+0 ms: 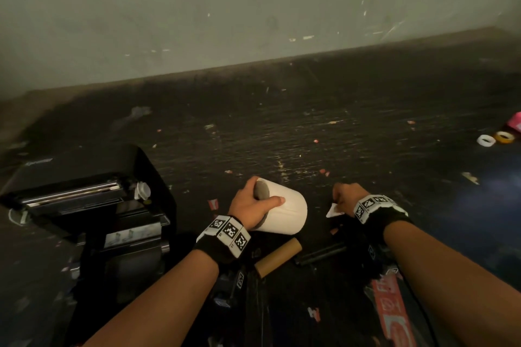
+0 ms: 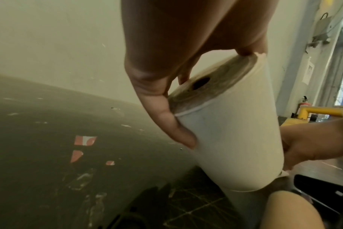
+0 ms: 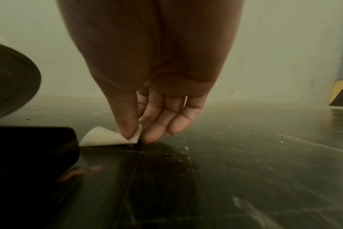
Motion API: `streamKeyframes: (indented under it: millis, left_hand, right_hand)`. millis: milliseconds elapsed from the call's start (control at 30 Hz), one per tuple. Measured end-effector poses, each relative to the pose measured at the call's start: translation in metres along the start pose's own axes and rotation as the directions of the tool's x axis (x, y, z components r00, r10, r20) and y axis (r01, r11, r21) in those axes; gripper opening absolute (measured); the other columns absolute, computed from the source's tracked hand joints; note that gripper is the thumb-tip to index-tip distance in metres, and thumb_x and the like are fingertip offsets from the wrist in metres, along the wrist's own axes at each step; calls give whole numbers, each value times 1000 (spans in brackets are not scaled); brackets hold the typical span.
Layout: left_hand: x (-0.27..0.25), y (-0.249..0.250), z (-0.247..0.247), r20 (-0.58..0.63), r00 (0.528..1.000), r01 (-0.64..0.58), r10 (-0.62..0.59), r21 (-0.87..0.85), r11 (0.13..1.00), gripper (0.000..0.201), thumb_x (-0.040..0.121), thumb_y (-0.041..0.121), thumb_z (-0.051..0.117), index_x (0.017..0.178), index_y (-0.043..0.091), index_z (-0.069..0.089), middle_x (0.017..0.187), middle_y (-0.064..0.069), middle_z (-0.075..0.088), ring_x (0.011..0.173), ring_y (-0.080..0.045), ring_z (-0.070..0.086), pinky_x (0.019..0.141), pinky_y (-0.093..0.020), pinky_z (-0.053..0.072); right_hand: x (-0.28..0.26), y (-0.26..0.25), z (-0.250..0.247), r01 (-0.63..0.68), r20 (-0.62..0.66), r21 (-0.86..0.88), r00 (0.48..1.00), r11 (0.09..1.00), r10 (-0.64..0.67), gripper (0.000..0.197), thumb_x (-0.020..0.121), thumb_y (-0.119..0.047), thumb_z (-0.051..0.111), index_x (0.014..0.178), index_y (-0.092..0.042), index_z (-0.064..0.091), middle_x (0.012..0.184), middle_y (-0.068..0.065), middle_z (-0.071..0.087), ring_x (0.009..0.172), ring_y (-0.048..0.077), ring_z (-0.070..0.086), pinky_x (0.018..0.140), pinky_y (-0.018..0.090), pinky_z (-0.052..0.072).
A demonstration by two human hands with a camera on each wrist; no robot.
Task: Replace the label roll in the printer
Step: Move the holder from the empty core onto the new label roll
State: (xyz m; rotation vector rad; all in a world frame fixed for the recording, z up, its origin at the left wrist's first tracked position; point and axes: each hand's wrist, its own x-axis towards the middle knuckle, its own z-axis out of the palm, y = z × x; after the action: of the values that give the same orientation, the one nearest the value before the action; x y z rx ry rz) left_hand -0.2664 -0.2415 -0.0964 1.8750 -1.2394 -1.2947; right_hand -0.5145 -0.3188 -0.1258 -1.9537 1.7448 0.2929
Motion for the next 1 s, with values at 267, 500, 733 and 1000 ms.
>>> streamKeyframes:
  millis: [267,500,733,1000]
  left_hand:
    - [-9,9,1,-3,1000,31,-31,-6,1000,88,70,43,74,143,31,27,140,-6,43,123,-29,47,97,-46,46]
    - [-17,11,4,-11,999,53,-53,-20,998,86,70,40,75,141,33,28,140,-7,42,121,-31,48,95,-51,48]
    - [-23,15,10,-16,999,43,-43,-19,999,88,64,43,77,139,34,31,136,-7,44,119,-32,49,94,-53,49]
    - [-26,5,9,-74,994,75,-83,-113,991,75,68,39,78,132,28,40,124,-5,49,112,-30,49,91,-56,49]
  right_hand:
    - [-22,12,6,-123,-111,154,984,980,141,45,84,-41,60,118,-12,48,117,13,61,104,28,60,84,36,51]
    - [-62,32,13,-87,57,254,996,963,75,39,84,-52,55,107,-20,61,108,7,65,95,22,63,87,35,52]
    - [-74,27,37,-96,182,322,983,942,38,48,81,-57,56,110,-20,62,103,3,66,85,17,66,78,31,54]
    - [-76,31,44,-90,166,550,986,830,-3,23,85,-37,62,99,-18,64,89,1,61,81,13,59,77,29,52]
